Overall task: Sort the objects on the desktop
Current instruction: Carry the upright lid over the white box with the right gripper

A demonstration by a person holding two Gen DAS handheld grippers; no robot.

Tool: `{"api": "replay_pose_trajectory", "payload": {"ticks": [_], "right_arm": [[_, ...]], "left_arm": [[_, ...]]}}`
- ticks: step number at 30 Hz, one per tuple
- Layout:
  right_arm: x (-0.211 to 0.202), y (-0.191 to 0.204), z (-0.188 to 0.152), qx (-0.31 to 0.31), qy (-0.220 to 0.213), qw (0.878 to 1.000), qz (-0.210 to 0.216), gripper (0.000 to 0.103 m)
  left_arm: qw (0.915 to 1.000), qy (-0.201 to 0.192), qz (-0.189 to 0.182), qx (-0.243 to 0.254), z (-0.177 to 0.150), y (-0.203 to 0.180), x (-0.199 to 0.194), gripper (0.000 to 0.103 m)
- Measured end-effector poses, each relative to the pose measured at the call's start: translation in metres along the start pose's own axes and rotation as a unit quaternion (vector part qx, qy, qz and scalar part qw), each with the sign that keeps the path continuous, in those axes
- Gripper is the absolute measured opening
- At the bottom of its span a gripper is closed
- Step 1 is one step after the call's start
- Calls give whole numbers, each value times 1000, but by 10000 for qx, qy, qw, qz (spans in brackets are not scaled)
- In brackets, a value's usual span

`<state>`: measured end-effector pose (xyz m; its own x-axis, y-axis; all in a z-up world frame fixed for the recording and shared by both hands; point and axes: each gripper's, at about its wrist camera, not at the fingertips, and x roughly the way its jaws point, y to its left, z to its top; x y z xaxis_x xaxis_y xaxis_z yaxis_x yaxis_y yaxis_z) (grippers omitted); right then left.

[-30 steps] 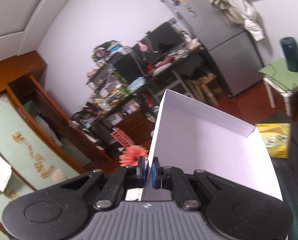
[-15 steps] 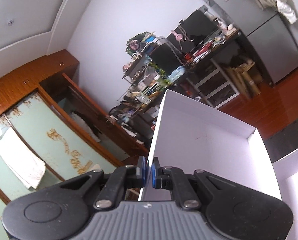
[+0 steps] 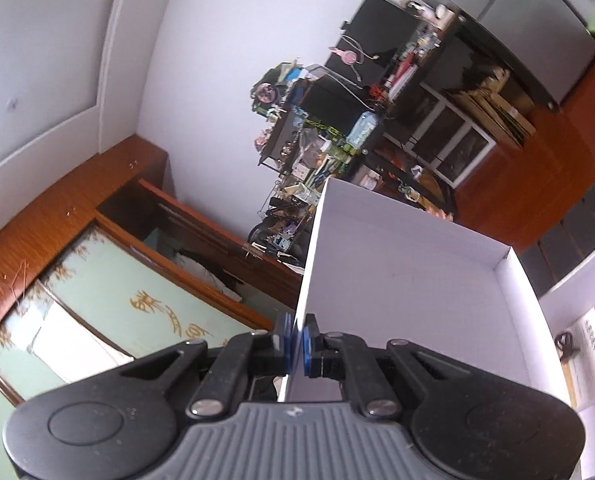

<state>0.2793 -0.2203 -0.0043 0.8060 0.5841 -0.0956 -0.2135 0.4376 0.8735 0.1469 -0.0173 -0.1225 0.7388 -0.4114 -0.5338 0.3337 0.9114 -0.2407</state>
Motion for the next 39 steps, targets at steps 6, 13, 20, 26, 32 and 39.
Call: {"api": "replay_pose_trajectory", "payload": {"ticks": [6,13,20,26,32,39], "right_arm": [[-2,-29,-7,300,-72,9995,-32,5],[-15,-59,-6,743,-395,9962,214,6],[-26,-65,6,576,-394,9975,135,6],[-31,-60,17,359,-330,9988,70,8],[-37,-60,24,191,-260,9995,40,10],[-49,-65,30,136,-284,9995,56,12]], "left_arm": [[10000,50,-23,-33,0,0,1,103],[10000,74,-51,-31,0,0,2,103],[9999,-37,-99,29,0,-3,-1,103],[9996,-214,-155,130,0,-6,-4,102],[9983,-521,-169,200,2,-9,-6,90],[9926,-1002,-67,680,4,-24,-8,74]]}}
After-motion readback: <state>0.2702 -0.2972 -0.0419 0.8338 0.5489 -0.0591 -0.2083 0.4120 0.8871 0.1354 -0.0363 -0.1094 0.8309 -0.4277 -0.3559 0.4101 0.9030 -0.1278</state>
